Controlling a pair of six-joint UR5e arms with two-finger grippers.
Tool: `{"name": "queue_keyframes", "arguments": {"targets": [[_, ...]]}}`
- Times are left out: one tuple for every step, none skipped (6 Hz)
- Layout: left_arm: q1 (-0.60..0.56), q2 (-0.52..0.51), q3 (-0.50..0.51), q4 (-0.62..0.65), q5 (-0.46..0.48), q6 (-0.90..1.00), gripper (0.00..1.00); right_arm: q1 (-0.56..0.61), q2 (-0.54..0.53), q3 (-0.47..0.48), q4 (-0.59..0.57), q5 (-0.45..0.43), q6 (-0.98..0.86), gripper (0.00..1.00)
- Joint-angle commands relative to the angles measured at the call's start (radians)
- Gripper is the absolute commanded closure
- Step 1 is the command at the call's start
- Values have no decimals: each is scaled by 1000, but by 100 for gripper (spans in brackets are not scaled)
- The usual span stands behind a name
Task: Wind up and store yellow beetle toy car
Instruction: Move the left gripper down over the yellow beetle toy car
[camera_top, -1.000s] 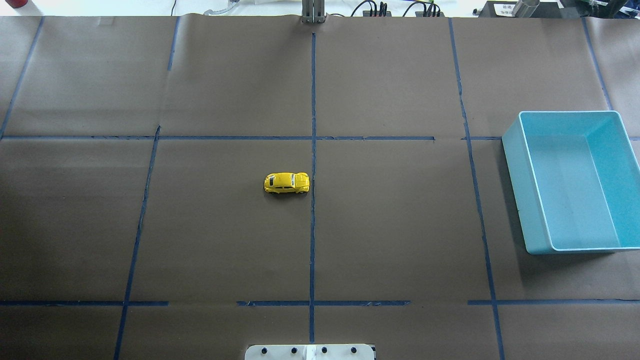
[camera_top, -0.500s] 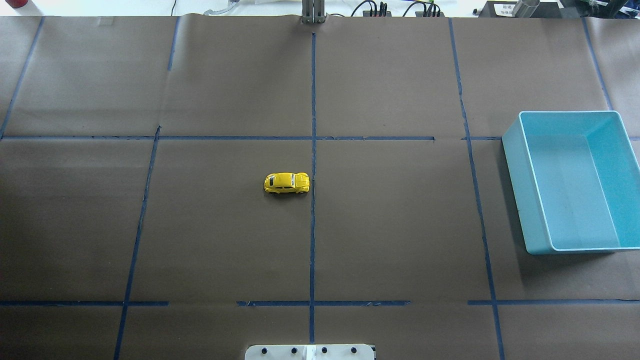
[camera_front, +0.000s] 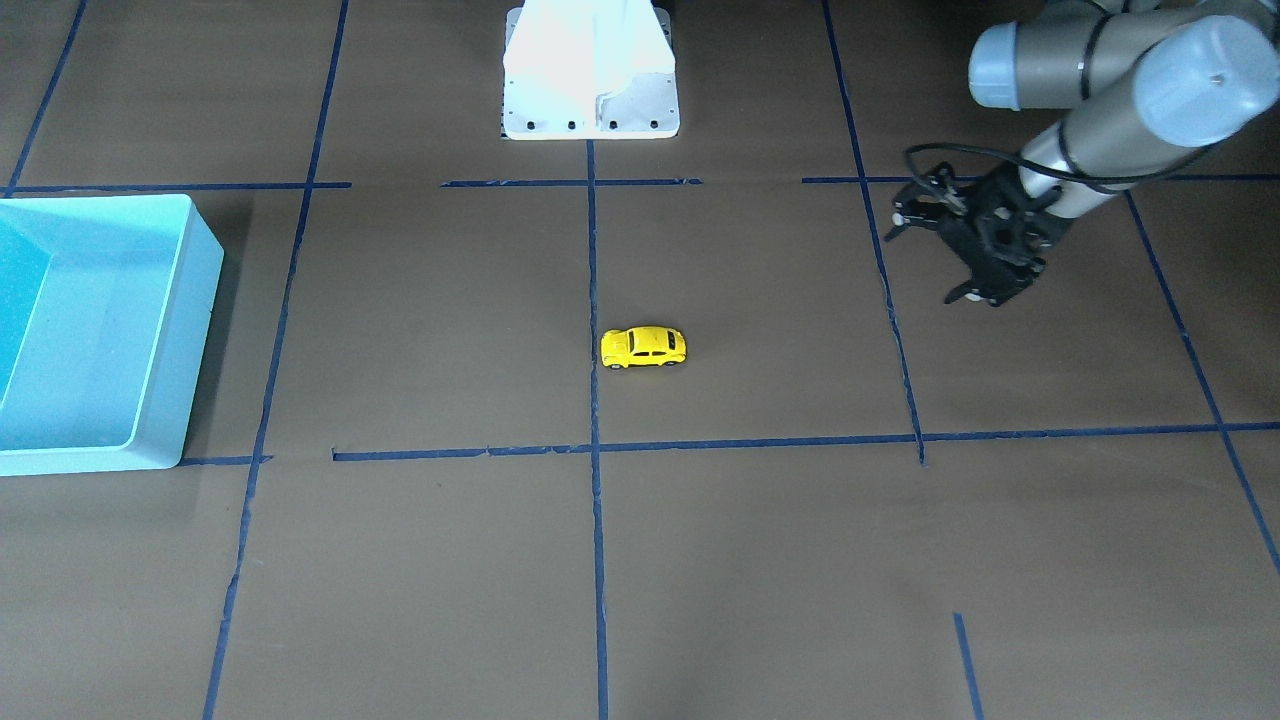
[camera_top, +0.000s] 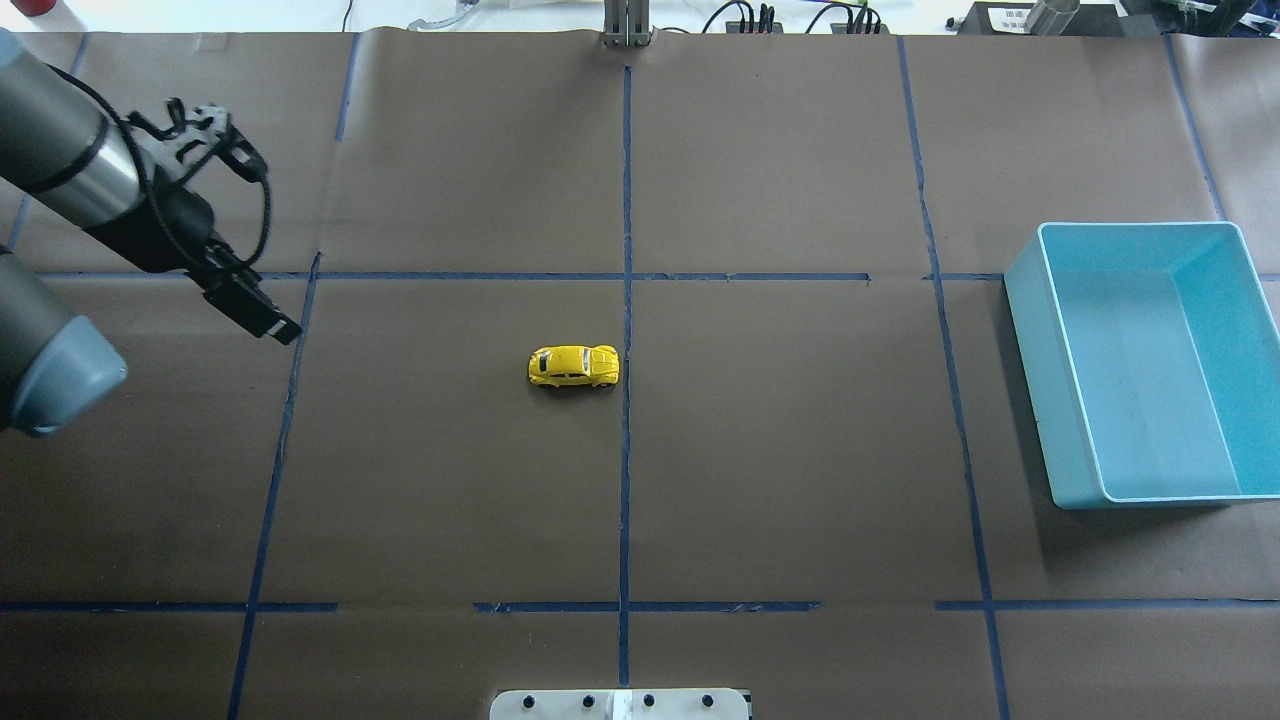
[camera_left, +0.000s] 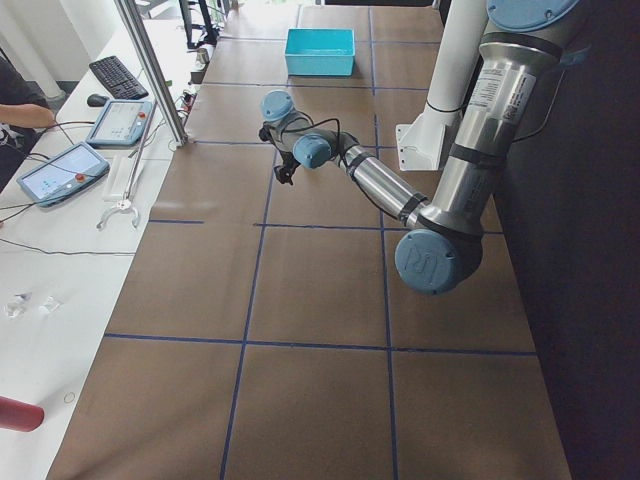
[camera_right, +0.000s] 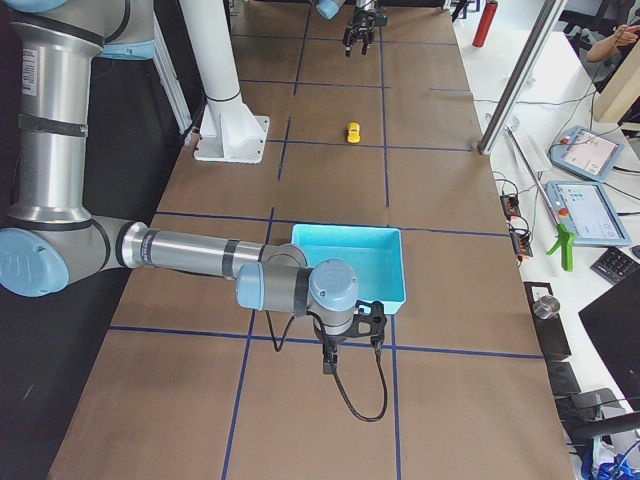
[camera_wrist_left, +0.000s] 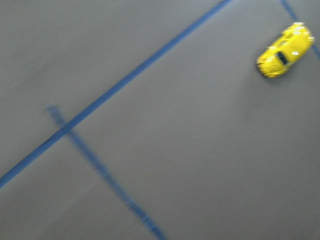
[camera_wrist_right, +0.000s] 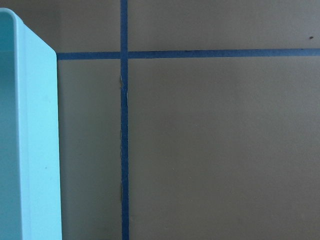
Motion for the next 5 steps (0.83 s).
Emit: {"name": "queue_keyframes", "arguments": {"targets": [[239,-111,-17,0,246,1,0,-1,1,0,0,0,0,0],[350,-138,-22,0,347,1,0,-1,1,-1,0,0,0,0],[412,-160,-13,2,418,5,0,-1,1,0,2,0,0,0],[419,-206,10,32,419,8,0,-1,1,0,0,0,0,0],[419,-270,33,117,419,47,0,-1,1,3,0,0,0,0]]}}
